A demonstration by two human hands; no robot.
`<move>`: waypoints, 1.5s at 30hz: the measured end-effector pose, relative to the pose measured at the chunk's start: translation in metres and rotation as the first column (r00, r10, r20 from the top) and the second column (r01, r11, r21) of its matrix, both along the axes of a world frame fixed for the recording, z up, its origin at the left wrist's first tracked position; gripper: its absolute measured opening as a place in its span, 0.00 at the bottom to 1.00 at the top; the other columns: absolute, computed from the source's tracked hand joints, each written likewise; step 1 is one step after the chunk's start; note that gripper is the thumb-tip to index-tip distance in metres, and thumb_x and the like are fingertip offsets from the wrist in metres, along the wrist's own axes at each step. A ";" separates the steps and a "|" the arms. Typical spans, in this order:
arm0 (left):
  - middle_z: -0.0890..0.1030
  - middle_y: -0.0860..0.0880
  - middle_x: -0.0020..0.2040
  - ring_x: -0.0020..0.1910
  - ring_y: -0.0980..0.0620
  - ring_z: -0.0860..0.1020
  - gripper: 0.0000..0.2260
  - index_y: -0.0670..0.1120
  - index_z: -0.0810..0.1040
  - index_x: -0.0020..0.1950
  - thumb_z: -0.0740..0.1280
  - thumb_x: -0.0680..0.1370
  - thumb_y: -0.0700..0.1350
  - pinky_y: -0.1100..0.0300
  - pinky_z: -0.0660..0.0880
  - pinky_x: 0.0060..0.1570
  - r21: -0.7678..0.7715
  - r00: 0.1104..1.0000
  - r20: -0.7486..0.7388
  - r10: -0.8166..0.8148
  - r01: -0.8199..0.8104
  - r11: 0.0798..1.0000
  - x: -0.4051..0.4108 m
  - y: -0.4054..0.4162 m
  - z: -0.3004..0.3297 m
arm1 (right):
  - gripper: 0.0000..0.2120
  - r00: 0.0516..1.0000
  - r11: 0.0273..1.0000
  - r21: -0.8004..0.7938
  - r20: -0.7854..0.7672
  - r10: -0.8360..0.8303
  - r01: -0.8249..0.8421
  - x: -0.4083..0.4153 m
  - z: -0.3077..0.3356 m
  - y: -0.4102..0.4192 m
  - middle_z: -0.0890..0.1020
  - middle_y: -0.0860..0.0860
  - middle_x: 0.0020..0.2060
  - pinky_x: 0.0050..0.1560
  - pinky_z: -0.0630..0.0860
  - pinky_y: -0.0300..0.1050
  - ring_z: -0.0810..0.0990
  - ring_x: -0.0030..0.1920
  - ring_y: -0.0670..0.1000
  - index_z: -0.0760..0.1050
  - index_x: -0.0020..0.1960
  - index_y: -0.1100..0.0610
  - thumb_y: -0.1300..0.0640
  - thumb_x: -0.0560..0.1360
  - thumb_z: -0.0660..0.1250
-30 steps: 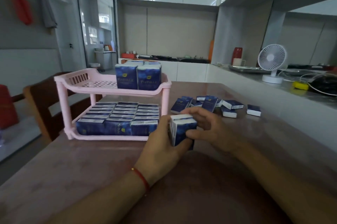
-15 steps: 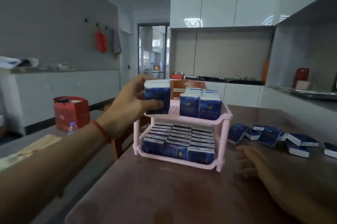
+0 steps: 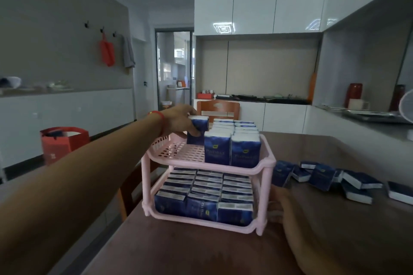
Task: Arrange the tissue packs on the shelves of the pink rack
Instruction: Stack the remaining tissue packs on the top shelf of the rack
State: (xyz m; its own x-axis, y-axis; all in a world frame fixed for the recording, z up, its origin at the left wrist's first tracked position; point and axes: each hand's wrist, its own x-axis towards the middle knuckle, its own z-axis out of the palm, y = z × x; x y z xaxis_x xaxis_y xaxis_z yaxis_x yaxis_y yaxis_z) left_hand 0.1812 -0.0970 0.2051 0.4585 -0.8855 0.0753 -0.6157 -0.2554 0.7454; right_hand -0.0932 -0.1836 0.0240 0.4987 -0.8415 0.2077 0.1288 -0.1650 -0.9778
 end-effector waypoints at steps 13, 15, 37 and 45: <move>0.77 0.44 0.61 0.60 0.43 0.78 0.27 0.46 0.71 0.69 0.71 0.72 0.29 0.48 0.81 0.56 0.038 0.986 -0.086 -0.146 0.150 0.988 0.004 -0.010 -0.009 | 0.14 0.999 1.000 -0.010 -0.044 -0.004 0.003 0.000 -0.003 -0.012 0.83 0.54 0.48 0.59 0.76 0.66 0.81 0.50 0.59 0.79 0.55 0.52 0.44 0.81 0.61; 0.78 0.46 0.60 0.60 0.43 0.78 0.28 0.47 0.72 0.69 0.73 0.72 0.30 0.53 0.81 0.52 0.058 0.987 -0.036 -0.155 0.157 0.986 0.001 -0.010 -0.008 | 0.23 0.998 1.000 -0.029 -0.069 0.008 -0.010 0.000 -0.007 -0.015 0.84 0.54 0.50 0.58 0.77 0.66 0.82 0.52 0.60 0.79 0.57 0.51 0.34 0.75 0.63; 0.74 0.51 0.38 0.35 0.54 0.70 0.06 0.46 0.70 0.41 0.61 0.71 0.35 0.76 0.67 0.50 -0.645 0.843 0.518 0.146 0.274 0.713 -0.196 0.075 -0.082 | 0.08 0.933 0.939 -0.196 -0.173 -0.315 0.281 -0.013 -0.013 -0.042 0.80 0.46 0.53 0.48 0.80 0.47 0.80 0.52 0.48 0.75 0.60 0.49 0.54 0.82 0.63; 0.73 0.57 0.47 0.43 0.55 0.74 0.13 0.50 0.72 0.51 0.64 0.69 0.37 0.61 0.71 0.39 -0.441 0.846 0.484 -0.226 0.458 0.771 -0.226 -0.004 -0.186 | 0.17 0.832 0.928 -0.285 -0.433 -0.348 0.239 -0.025 -0.017 -0.099 0.78 0.57 0.56 0.57 0.78 0.59 0.81 0.52 0.57 0.70 0.63 0.52 0.55 0.76 0.68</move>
